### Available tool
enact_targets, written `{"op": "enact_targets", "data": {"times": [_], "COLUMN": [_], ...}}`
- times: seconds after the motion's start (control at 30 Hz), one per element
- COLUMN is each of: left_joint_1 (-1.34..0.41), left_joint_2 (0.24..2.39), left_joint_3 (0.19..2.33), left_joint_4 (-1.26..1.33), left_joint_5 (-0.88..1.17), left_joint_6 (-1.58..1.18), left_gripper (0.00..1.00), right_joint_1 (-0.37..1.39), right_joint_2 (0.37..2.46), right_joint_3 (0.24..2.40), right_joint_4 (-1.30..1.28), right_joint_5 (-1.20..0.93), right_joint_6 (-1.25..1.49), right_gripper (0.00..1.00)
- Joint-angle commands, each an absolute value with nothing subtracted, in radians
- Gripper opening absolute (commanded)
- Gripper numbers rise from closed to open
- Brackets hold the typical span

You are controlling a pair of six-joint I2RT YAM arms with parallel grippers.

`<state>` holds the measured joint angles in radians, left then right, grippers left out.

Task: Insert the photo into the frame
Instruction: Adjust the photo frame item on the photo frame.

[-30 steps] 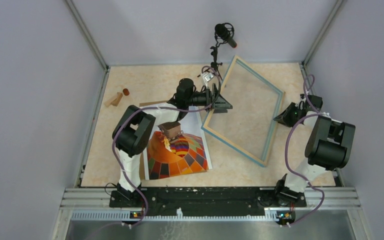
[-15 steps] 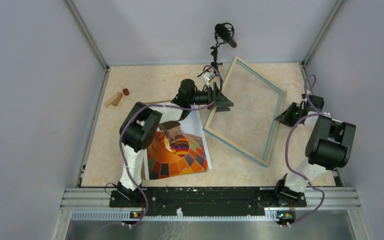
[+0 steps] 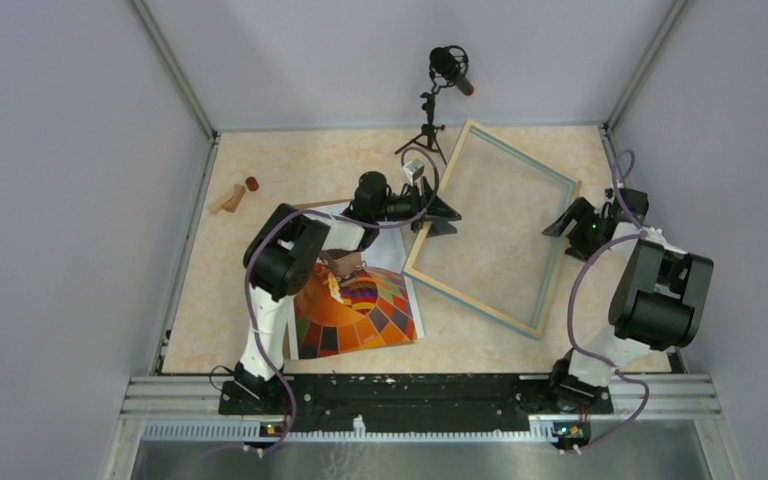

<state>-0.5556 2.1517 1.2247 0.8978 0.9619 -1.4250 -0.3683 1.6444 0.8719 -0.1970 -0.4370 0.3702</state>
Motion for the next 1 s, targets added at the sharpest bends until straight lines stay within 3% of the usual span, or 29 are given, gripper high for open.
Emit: {"op": "enact_targets", "data": {"times": [0.0, 0.3, 0.8, 0.9, 0.97], "left_joint_1": [-0.558, -0.548, -0.54, -0.539, -0.54], "left_joint_2": [2.118, 2.121, 2.163, 2.156, 2.146], "left_joint_3": [1.22, 1.202, 1.207, 1.196, 1.198], "left_joint_4": [1.113, 1.132, 1.168, 1.1, 0.995], "left_joint_5": [0.998, 1.002, 1.009, 0.991, 0.971], "left_joint_6": [-1.41, -1.417, -1.45, -1.413, -1.352], "left_gripper": [0.6, 0.58, 0.57, 0.67, 0.68], "right_joint_1": [-0.363, -0.343, -0.217, -0.209, -0.209], "right_joint_2": [1.549, 1.5, 1.806, 1.832, 1.815], "right_joint_3": [0.946, 1.109, 1.439, 1.477, 1.469], "right_joint_4": [-0.322, -0.42, -0.211, -0.272, -0.308], "right_joint_5": [-0.292, -0.118, -0.501, -0.474, -0.437], "right_joint_6": [0.342, 0.29, 0.458, 0.459, 0.454], "right_gripper": [0.78, 0.82, 0.77, 0.77, 0.78]}}
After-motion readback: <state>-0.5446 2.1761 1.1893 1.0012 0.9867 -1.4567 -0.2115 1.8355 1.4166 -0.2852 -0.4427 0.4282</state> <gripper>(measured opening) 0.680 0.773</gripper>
